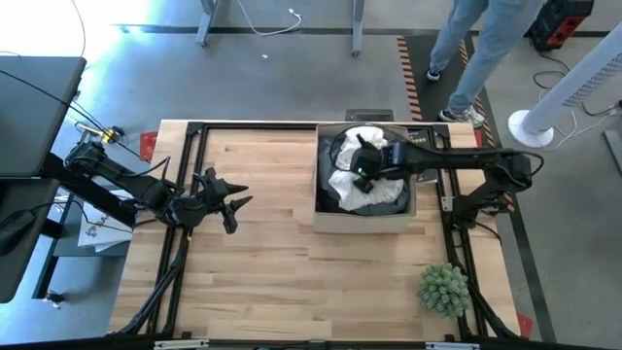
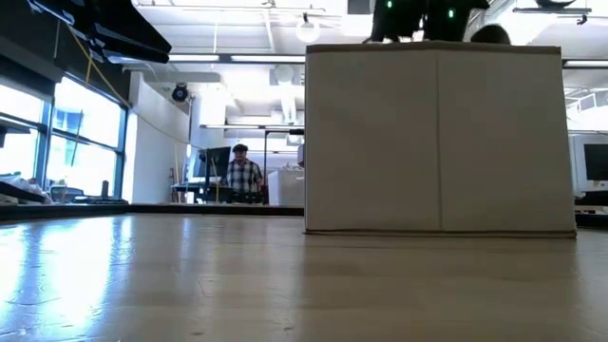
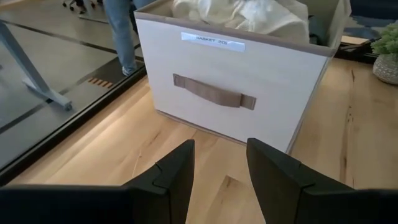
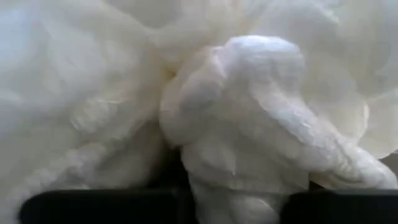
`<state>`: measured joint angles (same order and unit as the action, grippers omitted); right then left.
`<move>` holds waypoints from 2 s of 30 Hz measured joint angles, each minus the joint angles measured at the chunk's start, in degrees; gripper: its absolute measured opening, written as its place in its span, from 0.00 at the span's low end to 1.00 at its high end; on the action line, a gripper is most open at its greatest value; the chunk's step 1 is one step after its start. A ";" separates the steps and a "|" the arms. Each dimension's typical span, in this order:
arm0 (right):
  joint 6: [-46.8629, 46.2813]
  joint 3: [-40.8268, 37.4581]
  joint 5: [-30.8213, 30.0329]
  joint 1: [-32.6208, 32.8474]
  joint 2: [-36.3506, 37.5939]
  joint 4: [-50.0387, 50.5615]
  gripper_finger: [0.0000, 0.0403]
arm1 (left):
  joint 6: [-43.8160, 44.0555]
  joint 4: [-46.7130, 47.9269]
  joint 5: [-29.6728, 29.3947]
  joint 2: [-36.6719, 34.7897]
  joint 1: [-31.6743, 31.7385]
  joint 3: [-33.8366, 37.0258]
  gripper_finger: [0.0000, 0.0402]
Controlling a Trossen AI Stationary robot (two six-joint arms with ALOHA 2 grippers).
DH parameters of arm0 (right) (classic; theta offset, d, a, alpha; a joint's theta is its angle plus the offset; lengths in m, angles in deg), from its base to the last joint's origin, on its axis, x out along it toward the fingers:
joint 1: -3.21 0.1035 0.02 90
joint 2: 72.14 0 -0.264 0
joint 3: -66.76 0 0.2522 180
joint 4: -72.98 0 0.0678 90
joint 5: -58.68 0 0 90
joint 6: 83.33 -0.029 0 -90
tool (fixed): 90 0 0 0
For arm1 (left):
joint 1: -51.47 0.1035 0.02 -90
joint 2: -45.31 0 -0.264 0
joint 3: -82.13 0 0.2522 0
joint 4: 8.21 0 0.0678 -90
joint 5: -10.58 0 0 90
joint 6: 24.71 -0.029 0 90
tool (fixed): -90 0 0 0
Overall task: Sort clothes
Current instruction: Put the white blouse into the laundry organizer
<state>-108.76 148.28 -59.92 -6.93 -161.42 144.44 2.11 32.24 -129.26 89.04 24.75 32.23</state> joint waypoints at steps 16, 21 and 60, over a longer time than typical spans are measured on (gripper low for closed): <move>-2.89 32.31 10.54 0.03 4.33 30.54 0.50 | 0.16 0.03 0.00 0.00 0.00 0.00 0.36; 0.59 34.58 5.03 1.36 4.69 25.31 0.53 | 0.16 0.03 0.00 0.00 0.00 0.00 0.36; -3.39 19.07 23.47 -3.49 14.17 8.62 0.53 | 1.60 0.05 -1.47 5.38 0.07 0.00 0.36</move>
<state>-112.14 167.35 -36.45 -10.42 -147.25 153.07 3.71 32.30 -130.74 94.41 24.82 32.23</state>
